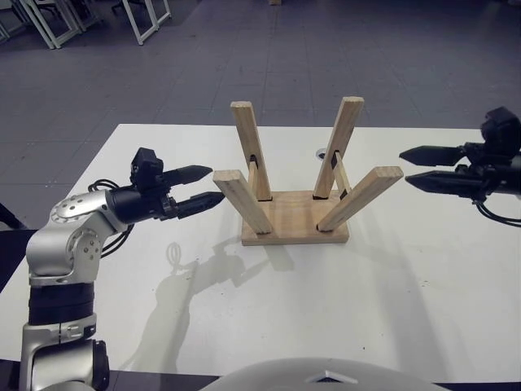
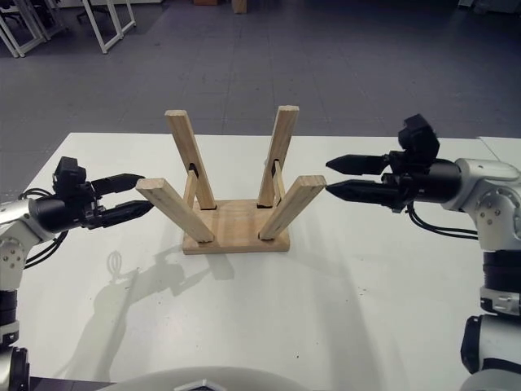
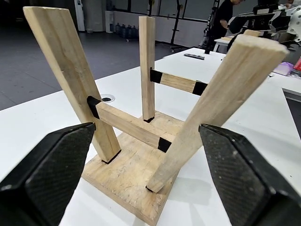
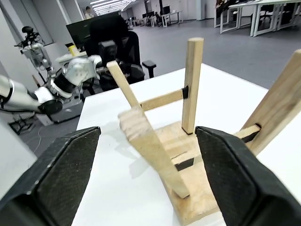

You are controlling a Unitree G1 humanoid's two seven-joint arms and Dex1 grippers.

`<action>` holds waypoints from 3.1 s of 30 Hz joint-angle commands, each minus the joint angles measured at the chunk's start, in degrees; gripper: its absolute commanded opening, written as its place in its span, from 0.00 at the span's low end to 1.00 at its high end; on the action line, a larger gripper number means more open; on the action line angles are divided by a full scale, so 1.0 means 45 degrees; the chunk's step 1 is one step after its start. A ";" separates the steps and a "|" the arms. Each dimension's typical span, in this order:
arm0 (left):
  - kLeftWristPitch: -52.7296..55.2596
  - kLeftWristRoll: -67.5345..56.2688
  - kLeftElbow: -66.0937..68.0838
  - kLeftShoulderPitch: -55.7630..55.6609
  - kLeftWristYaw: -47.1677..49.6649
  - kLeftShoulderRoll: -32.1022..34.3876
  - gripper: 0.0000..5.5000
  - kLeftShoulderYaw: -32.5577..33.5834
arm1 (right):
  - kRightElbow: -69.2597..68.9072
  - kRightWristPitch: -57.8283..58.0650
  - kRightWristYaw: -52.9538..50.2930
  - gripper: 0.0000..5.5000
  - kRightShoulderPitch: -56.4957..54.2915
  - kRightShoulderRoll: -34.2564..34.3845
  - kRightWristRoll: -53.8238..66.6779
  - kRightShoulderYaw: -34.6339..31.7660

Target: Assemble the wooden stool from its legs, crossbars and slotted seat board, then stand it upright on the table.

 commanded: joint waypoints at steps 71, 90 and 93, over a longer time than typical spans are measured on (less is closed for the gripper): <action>0.7208 -0.2196 0.9449 -0.5632 0.1532 -0.0223 0.49 0.2487 | 1.4942 0.0970 0.0441 0.52 -0.8152 0.3905 -0.6811 0.1644; -0.2570 0.2524 -0.2872 0.4985 0.1210 -0.1101 0.62 -0.1655 | 0.4426 -0.6762 0.1912 0.76 0.0089 0.1899 -0.7099 0.3968; -0.2605 0.2702 -0.2793 0.4660 0.1370 -0.1196 0.62 -0.2174 | 0.4011 -0.6852 0.1544 0.76 0.0091 0.2507 -0.7151 0.4005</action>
